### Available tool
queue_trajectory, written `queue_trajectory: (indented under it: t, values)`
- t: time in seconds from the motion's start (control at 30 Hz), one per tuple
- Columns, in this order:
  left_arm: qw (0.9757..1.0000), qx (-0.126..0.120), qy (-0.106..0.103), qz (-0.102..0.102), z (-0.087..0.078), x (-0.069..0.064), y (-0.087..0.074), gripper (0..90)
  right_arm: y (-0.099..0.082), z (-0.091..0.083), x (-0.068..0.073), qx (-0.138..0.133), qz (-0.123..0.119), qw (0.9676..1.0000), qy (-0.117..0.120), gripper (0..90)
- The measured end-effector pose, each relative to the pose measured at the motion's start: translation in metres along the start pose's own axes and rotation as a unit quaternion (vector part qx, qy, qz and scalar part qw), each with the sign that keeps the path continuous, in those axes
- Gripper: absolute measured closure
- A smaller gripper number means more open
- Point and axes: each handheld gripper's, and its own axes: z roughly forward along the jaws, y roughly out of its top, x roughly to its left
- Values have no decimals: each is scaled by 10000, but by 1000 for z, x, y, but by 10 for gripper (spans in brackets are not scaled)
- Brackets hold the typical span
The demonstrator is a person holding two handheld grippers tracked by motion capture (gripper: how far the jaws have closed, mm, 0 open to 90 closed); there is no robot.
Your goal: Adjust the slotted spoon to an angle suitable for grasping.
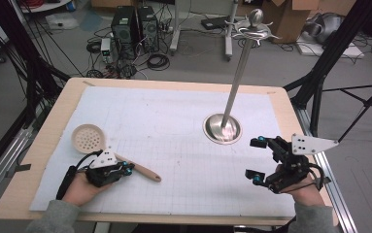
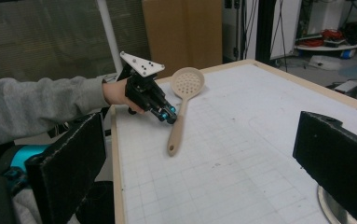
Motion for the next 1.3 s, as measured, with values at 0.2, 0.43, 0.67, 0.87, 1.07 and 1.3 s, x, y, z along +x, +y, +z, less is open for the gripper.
queue_trajectory:
  t: [0.2, 0.43, 0.67, 0.87, 1.07, 1.3]
  values:
    - [9997, 102, 209, -30, 9, 8, 5, 895, -2, -9, 2, -38, 54, 9999, -116, 17]
    - [9990, 189, 292, -265, 12, 18, 6, 895, -3, -9, 3, -9, 129, 9998, -168, 17]
    - [9982, -214, 469, -290, -5, 27, 8, 895, -4, -8, 1, 19, 130, 9998, -140, 17]
    - [9950, -272, 811, -522, -23, 46, -1, 896, -5, -6, 1, 51, 159, 9998, -123, 17]
    - [9918, -317, 1064, -633, -21, 54, -2, 895, -5, -4, 2, 79, 138, 9998, -127, 17]
    - [9904, -174, 1132, -781, -10, 65, -2, 896, -4, -4, 2, 105, 129, 9998, -140, 17]
